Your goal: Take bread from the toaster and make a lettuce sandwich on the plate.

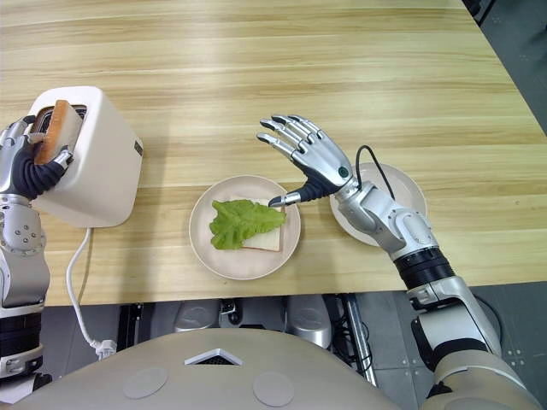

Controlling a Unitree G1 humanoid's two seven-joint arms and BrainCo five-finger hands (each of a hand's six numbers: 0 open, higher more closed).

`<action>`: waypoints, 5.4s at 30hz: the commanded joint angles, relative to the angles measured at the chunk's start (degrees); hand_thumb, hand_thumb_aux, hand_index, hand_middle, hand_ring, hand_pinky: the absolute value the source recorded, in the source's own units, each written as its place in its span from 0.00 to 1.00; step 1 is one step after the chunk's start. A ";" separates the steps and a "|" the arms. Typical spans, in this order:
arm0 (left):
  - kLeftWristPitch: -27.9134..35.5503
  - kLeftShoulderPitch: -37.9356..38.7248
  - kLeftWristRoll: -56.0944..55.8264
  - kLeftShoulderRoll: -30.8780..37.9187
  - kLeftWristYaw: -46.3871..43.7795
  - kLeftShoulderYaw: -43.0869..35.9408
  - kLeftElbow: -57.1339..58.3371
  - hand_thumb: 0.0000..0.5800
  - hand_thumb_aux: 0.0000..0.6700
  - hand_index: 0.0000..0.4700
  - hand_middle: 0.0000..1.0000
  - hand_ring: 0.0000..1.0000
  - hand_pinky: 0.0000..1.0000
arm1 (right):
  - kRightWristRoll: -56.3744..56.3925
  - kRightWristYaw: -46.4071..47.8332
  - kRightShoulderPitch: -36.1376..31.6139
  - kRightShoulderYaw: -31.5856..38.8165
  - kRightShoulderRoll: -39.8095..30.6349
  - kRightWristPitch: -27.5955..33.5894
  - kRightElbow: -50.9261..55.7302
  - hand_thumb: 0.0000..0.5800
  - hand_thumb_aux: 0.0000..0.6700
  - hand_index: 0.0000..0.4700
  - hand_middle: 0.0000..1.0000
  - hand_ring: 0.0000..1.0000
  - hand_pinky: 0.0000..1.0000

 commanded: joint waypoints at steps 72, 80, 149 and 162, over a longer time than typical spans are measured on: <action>-31.37 -33.95 -28.39 -13.91 -41.51 -38.88 50.71 1.00 1.00 0.98 1.00 1.00 1.00 | 11.42 3.60 6.35 -9.10 -2.75 -12.03 1.75 0.00 0.00 0.00 0.00 0.00 0.00; -32.13 -35.37 -28.06 -13.72 -39.70 -38.15 51.96 1.00 1.00 0.98 1.00 1.00 1.00 | 14.72 18.98 11.08 -3.69 -5.42 -14.11 -6.45 0.00 0.00 0.00 0.00 0.00 0.00; -19.17 11.57 -66.69 3.72 -42.10 -27.29 -13.76 1.00 1.00 0.98 1.00 1.00 1.00 | 74.47 76.85 30.75 -6.88 -11.83 26.07 -30.63 1.00 1.00 0.98 1.00 1.00 1.00; -23.18 8.71 -29.03 11.01 -38.08 -35.94 5.34 1.00 1.00 0.98 1.00 1.00 1.00 | 41.40 70.69 29.57 1.67 -9.31 18.77 -21.66 1.00 1.00 0.98 1.00 1.00 1.00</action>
